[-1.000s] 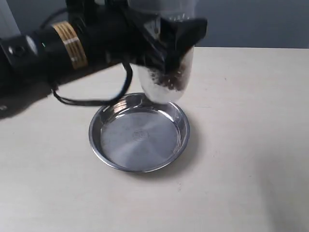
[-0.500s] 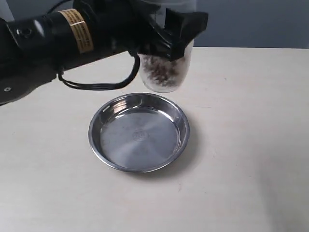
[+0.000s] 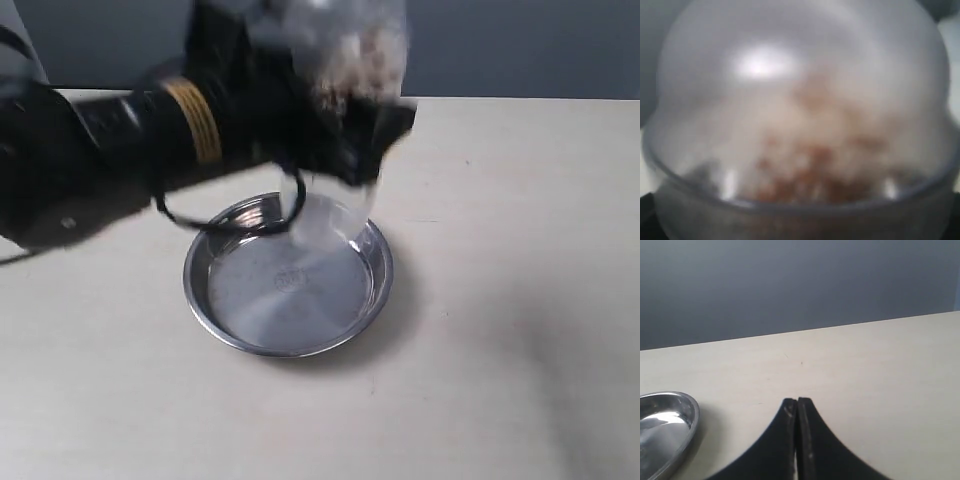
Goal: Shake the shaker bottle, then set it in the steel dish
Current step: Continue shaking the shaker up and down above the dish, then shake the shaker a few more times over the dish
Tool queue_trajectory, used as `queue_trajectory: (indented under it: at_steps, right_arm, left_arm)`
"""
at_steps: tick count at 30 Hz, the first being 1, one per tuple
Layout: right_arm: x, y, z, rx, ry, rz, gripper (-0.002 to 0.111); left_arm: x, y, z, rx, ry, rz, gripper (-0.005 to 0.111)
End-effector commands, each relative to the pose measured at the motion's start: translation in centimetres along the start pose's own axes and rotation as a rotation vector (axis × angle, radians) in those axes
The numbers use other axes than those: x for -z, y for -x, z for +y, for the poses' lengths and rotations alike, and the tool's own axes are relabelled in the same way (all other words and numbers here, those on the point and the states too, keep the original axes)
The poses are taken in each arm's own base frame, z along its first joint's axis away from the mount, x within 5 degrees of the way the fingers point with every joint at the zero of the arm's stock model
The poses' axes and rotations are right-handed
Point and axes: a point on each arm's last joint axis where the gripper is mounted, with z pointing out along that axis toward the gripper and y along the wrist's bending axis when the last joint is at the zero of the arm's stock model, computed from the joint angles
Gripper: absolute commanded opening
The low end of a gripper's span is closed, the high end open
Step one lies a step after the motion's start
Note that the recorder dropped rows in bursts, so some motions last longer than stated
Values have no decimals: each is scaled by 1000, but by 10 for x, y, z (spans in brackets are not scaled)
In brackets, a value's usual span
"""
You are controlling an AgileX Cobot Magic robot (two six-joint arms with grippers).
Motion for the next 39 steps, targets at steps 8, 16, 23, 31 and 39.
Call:
queue_trajectory:
  at_steps: [8,16,23,31,39]
  right_arm:
    - [0,1,0,7,4,-18,-1]
    - [0,1,0,7,3,-15,-1]
    - [0,1,0,7,3,-15,-1]
    - [0,1,0,7,3,-15,-1]
    - [0,1,0,7,4,-18,-1]
  left_arm:
    - [-4,-30,1,33,20,100,0]
    - [24,55,1,-39,17,-225,0]
    - [-1,-34,14,102,35,5,0]
    - [0,-22,13,3,66,60,0]
    - [15,41,1,-33,-2,-260,0]
